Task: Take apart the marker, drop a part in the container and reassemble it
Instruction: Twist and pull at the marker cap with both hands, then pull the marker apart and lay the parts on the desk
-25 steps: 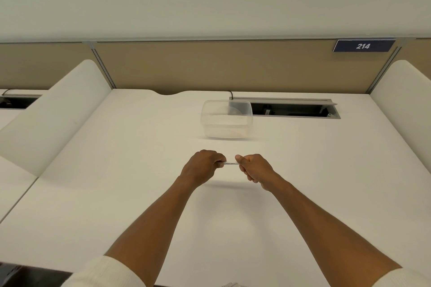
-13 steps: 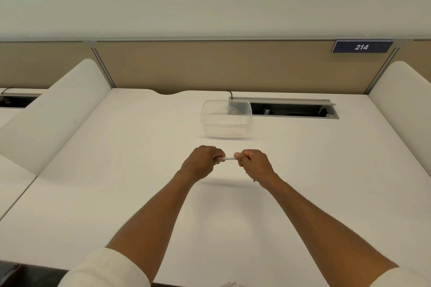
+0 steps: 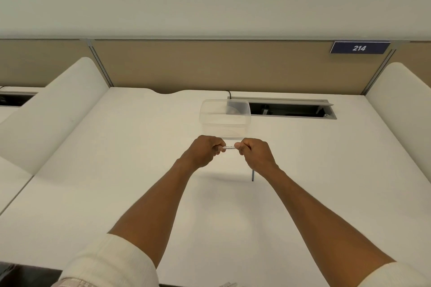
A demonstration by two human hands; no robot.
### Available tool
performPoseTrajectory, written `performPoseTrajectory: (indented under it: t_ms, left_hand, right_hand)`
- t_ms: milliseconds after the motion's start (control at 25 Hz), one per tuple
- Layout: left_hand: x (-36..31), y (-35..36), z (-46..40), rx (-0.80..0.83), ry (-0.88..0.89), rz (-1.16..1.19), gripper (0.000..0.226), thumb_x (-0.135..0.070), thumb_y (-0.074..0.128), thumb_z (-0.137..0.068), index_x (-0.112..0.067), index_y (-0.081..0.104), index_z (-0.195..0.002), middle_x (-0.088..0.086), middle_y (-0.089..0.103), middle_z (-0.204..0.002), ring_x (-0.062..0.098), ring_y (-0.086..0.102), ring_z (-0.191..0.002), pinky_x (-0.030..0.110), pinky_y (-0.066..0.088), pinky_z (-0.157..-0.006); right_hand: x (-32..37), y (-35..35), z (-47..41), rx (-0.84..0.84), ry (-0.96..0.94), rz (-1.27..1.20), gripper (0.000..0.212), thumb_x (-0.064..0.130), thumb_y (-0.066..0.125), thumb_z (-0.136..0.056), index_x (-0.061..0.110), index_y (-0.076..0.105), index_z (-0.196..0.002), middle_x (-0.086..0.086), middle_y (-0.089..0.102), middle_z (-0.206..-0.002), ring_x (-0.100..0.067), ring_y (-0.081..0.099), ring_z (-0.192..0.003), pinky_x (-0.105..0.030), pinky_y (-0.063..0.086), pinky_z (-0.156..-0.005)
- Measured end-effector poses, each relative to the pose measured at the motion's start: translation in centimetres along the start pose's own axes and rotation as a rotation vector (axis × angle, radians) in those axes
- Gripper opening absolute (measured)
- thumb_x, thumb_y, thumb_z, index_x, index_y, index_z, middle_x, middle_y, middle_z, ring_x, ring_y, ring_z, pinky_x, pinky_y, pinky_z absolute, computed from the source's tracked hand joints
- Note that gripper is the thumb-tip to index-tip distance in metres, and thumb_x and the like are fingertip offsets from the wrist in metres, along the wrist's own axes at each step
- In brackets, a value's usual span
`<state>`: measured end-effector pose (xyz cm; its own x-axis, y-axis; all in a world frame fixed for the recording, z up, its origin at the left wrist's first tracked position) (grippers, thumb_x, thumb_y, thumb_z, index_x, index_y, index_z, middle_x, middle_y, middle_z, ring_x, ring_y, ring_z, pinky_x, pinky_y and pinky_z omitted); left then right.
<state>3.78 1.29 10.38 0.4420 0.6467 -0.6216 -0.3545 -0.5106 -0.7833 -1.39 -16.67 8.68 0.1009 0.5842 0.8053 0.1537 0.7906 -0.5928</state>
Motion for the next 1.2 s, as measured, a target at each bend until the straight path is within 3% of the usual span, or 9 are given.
performPoseTrajectory:
  t_ms: [280, 480, 680, 840, 920, 1000, 1200]
  left_hand:
    - [0.0, 0.5, -0.6, 0.067, -0.042, 0.036, 0.024, -0.011, 0.050, -0.096, -0.019, 0.069, -0.084, -0.002, 0.061, -0.072, 0.015, 0.054, -0.065, 0.026, 0.044, -0.062]
    - [3.7, -1.1, 0.4, 0.070, -0.134, 0.005, 0.026, -0.009, 0.049, -0.096, -0.020, 0.066, -0.080, -0.002, 0.060, -0.070, 0.016, 0.053, -0.065, 0.029, 0.044, -0.064]
    - [5.8, -0.6, 1.6, 0.026, -0.168, -0.031, 0.022, -0.009, 0.049, -0.097, -0.015, 0.069, -0.088, -0.002, 0.064, -0.077, 0.018, 0.059, -0.072, 0.035, 0.051, -0.072]
    - [6.7, 0.5, 1.8, 0.016, -0.221, -0.056, 0.021, -0.011, 0.049, -0.095, -0.019, 0.067, -0.086, -0.002, 0.068, -0.080, 0.021, 0.064, -0.079, 0.038, 0.053, -0.072]
    - [7.0, 0.7, 1.6, 0.027, -0.261, -0.058, 0.021, -0.012, 0.049, -0.092, -0.021, 0.065, -0.083, -0.001, 0.068, -0.081, 0.021, 0.065, -0.079, 0.037, 0.054, -0.069]
    - [7.2, 1.0, 1.2, 0.045, -0.302, -0.052, 0.018, -0.013, 0.050, -0.092, -0.021, 0.064, -0.082, 0.000, 0.070, -0.085, 0.020, 0.067, -0.080, 0.037, 0.055, -0.069]
    - [7.9, 1.7, 0.4, 0.079, -0.339, -0.074, 0.011, -0.019, 0.055, -0.091, -0.020, 0.064, -0.086, 0.001, 0.069, -0.089, 0.023, 0.068, -0.082, 0.044, 0.056, -0.073]
  right_hand:
    - [-0.5, -0.1, 0.2, -0.037, -0.044, 0.006, 0.035, 0.031, 0.060, -0.095, 0.006, 0.063, -0.070, -0.011, 0.063, -0.066, -0.021, 0.050, -0.061, -0.036, 0.044, -0.059]
    - [-3.5, -4.2, -1.0, -0.192, -0.021, -0.035, 0.025, 0.021, 0.062, -0.093, 0.011, 0.065, -0.070, -0.001, 0.064, -0.063, -0.020, 0.058, -0.063, -0.032, 0.044, -0.063]
    - [-6.7, -4.6, -1.3, -0.059, 0.154, -0.011, 0.014, 0.017, 0.059, -0.090, 0.020, 0.070, -0.083, 0.005, 0.069, -0.078, -0.012, 0.060, -0.075, -0.023, 0.044, -0.064]
    - [-7.0, -2.0, -1.2, 0.055, 0.298, -0.140, 0.018, 0.002, 0.054, -0.084, 0.010, 0.066, -0.094, -0.012, 0.074, -0.089, -0.019, 0.064, -0.067, -0.029, 0.054, -0.063]
    - [-6.6, -1.0, -1.3, 0.101, 0.314, -0.193, 0.025, -0.002, 0.051, -0.083, 0.010, 0.061, -0.102, -0.018, 0.073, -0.089, -0.019, 0.067, -0.058, -0.028, 0.057, -0.059]
    - [-6.1, 0.2, -1.6, 0.129, 0.293, -0.205, 0.034, -0.003, 0.049, -0.084, 0.017, 0.060, -0.110, -0.019, 0.071, -0.088, -0.020, 0.071, -0.059, -0.029, 0.058, -0.066]
    - [-6.1, 3.3, -2.5, 0.175, 0.290, -0.140, 0.034, 0.002, 0.058, -0.087, 0.022, 0.060, -0.115, -0.011, 0.069, -0.082, -0.016, 0.075, -0.067, -0.016, 0.046, -0.060]
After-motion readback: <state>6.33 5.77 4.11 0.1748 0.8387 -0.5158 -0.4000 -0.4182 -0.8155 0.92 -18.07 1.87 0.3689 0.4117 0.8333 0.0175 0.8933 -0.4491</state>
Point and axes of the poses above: each hand's wrist, its own z-axis away from the middle knuckle, its own y-axis out of the palm, x = y × z, the point moved 3 cm from there along -z, towards the middle knuckle
